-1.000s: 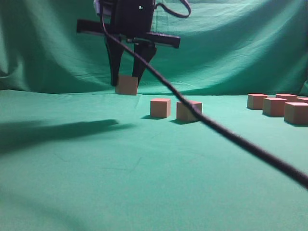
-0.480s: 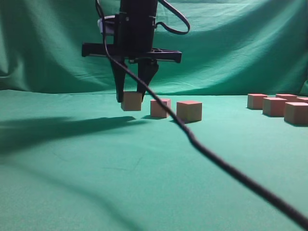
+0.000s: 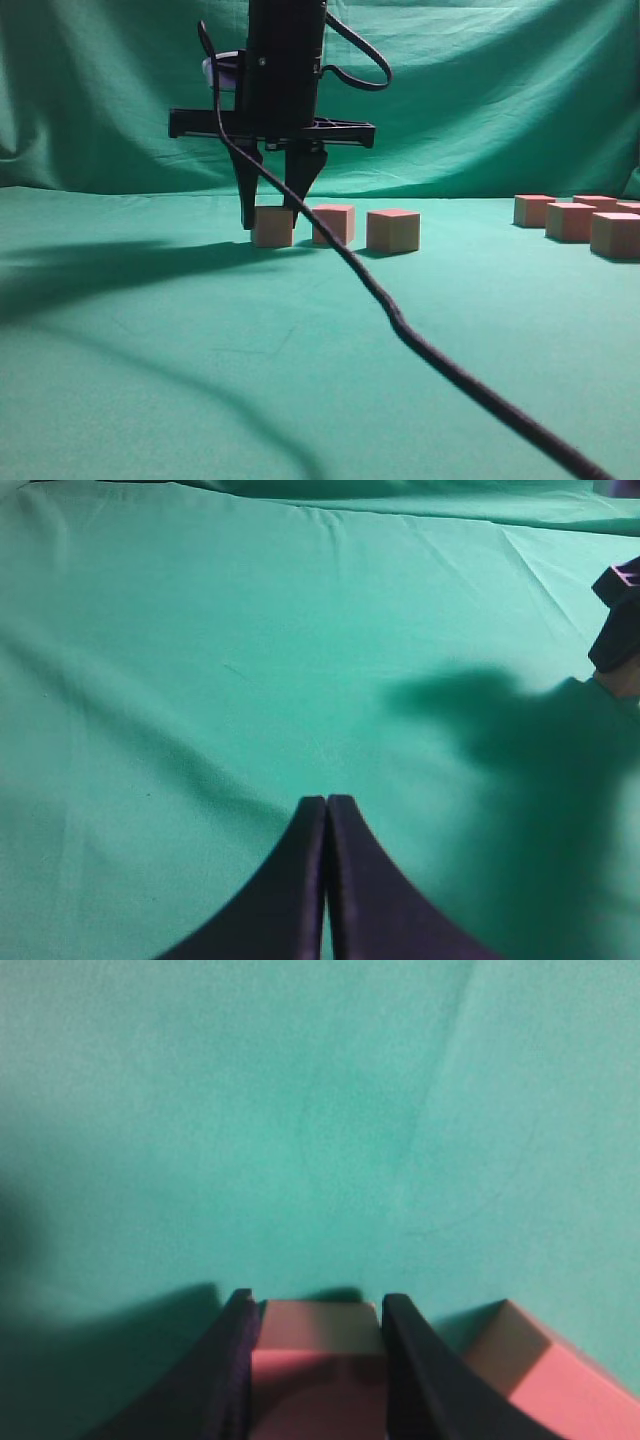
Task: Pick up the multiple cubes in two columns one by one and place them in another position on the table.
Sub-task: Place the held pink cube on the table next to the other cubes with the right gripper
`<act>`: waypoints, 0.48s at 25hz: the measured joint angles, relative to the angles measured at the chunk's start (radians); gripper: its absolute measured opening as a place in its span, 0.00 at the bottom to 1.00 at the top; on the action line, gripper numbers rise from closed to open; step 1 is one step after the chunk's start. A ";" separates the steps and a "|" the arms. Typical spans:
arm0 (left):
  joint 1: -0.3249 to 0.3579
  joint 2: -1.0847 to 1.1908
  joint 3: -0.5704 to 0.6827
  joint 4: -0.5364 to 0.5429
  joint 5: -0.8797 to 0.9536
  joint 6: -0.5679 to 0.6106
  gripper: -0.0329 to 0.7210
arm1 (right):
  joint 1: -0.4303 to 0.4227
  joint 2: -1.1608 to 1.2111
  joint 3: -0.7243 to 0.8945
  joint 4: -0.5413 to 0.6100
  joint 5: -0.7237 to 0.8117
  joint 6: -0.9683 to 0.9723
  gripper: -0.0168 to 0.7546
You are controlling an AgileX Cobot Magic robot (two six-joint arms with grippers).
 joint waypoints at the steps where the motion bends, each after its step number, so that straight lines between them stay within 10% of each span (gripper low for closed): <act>1: 0.000 0.000 0.000 0.000 0.000 0.000 0.04 | 0.000 0.000 0.000 0.000 -0.003 0.000 0.37; 12: 0.000 0.000 0.000 0.000 0.000 0.000 0.04 | 0.000 0.015 -0.001 0.000 -0.057 -0.033 0.57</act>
